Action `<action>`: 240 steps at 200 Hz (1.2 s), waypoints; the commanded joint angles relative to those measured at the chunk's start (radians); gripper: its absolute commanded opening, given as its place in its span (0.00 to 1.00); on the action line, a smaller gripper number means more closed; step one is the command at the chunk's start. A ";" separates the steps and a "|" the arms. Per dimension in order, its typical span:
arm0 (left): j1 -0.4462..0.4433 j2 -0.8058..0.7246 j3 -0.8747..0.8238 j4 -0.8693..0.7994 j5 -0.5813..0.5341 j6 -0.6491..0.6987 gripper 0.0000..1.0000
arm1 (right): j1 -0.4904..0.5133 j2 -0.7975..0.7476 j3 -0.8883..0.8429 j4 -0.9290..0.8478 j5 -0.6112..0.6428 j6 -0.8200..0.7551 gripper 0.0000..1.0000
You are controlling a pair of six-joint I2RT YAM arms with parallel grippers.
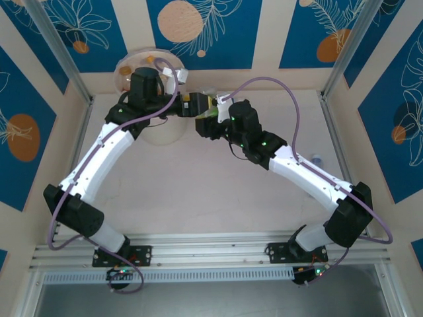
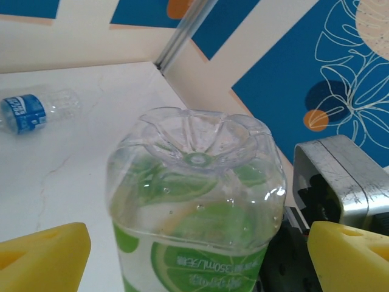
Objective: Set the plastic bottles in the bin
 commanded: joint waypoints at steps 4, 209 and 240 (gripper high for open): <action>0.009 0.019 0.015 0.036 0.058 -0.013 0.88 | 0.006 -0.037 0.003 0.033 -0.036 0.016 0.57; 0.014 0.029 0.087 0.080 0.003 -0.055 0.45 | 0.006 -0.057 0.009 0.007 -0.019 0.028 0.91; 0.046 0.053 0.188 0.005 -0.077 -0.007 0.45 | 0.007 -0.096 -0.011 -0.007 0.005 0.034 0.99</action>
